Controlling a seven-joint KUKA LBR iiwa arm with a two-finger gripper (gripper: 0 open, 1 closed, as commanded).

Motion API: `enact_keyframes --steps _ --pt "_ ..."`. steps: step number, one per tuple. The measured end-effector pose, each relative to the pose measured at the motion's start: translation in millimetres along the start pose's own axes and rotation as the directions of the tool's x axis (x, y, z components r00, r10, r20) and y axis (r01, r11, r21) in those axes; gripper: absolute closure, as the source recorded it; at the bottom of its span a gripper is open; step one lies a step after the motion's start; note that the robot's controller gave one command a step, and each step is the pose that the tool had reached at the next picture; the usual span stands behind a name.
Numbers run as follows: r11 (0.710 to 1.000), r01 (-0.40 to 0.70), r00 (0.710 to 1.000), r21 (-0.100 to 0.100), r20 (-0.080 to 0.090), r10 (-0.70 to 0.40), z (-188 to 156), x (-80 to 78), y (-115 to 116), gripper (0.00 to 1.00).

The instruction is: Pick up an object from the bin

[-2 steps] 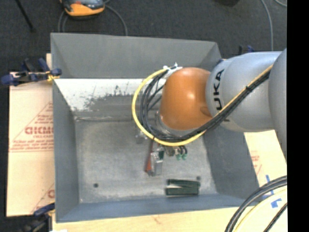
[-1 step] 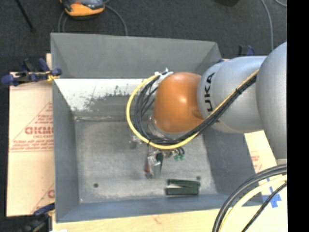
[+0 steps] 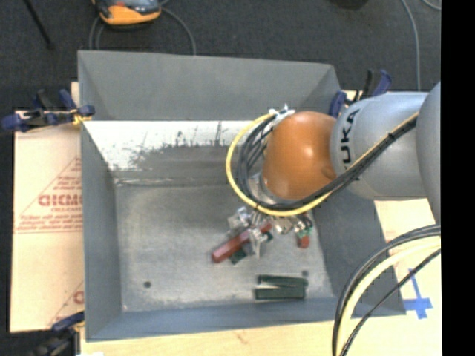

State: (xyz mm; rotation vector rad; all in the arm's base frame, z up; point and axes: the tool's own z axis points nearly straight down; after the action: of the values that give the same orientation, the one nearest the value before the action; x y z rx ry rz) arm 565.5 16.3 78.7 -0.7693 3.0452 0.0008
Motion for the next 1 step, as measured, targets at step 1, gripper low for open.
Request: enact_keyframes --steps 1 --pt "1.0 -0.001 1.0 0.0 0.0 0.001 0.0 -0.1 0.0 1.0"
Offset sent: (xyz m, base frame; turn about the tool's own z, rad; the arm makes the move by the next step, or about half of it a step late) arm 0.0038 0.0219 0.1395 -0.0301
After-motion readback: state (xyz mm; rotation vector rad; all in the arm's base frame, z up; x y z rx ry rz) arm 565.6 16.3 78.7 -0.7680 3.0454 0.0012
